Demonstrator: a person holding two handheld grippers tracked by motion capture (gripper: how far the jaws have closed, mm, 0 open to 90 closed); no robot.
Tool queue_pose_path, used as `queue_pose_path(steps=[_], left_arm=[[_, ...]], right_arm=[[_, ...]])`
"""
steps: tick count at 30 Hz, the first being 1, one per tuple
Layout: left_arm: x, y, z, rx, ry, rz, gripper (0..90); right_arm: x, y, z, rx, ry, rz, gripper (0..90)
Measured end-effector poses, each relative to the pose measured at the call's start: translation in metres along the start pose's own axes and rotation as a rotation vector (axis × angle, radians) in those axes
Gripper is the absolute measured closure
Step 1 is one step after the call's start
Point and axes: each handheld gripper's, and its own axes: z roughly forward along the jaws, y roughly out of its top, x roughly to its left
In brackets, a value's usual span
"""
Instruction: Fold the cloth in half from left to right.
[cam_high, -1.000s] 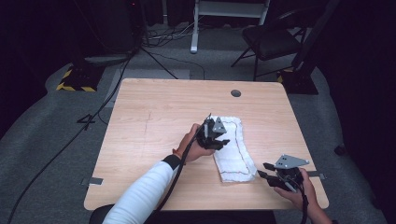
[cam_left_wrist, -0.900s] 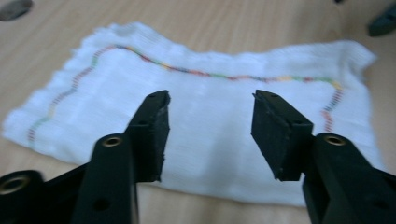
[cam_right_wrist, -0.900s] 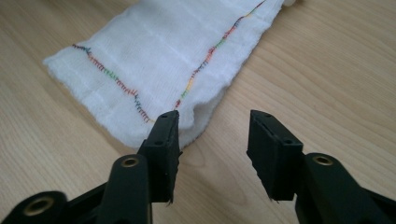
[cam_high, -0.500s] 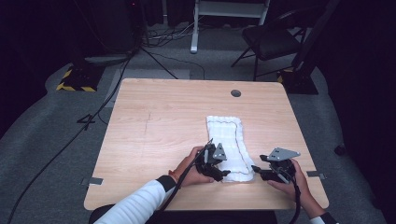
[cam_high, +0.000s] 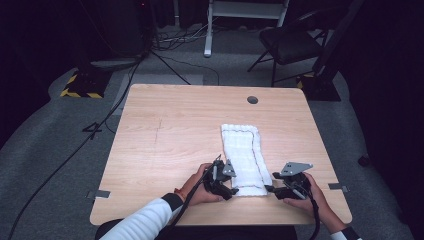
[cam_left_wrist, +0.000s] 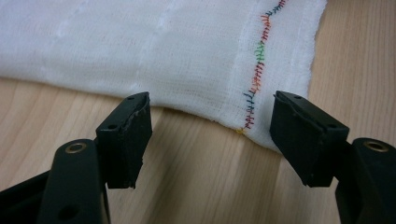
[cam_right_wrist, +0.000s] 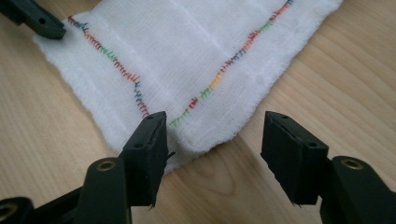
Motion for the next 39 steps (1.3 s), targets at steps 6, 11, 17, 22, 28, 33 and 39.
queue_pose_path(steps=[6, 11, 17, 22, 28, 33, 39], left_arm=[[0.002, -0.014, -0.011, 0.004, 0.01, -0.036, 30.2], [0.002, -0.026, -0.019, -0.003, 0.024, -0.07, 30.0], [-0.003, -0.032, -0.025, -0.009, 0.042, -0.104, 29.5], [0.002, -0.027, -0.033, -0.031, 0.035, -0.095, 26.6], [0.033, -0.011, -0.044, -0.089, 0.103, -0.128, 27.1], [0.07, 0.012, -0.038, -0.1, 0.139, -0.174, 26.2], [0.101, 0.035, -0.018, -0.108, 0.168, -0.19, 25.2]], right_arm=[[0.015, 0.002, 0.003, 0.029, 0.025, -0.039, 41.7], [0.021, 0.002, 0.003, 0.03, 0.054, -0.058, 40.3], [0.017, 0.003, -0.001, -0.001, 0.055, -0.042, 39.6], [0.006, 0.006, -0.008, -0.045, 0.016, -0.01, 41.3], [-0.019, 0.022, -0.005, -0.074, -0.068, 0.028, 41.7], [-0.046, 0.045, 0.008, -0.076, -0.115, 0.046, 41.8], [-0.078, 0.078, 0.031, -0.08, -0.163, 0.083, 44.1]])
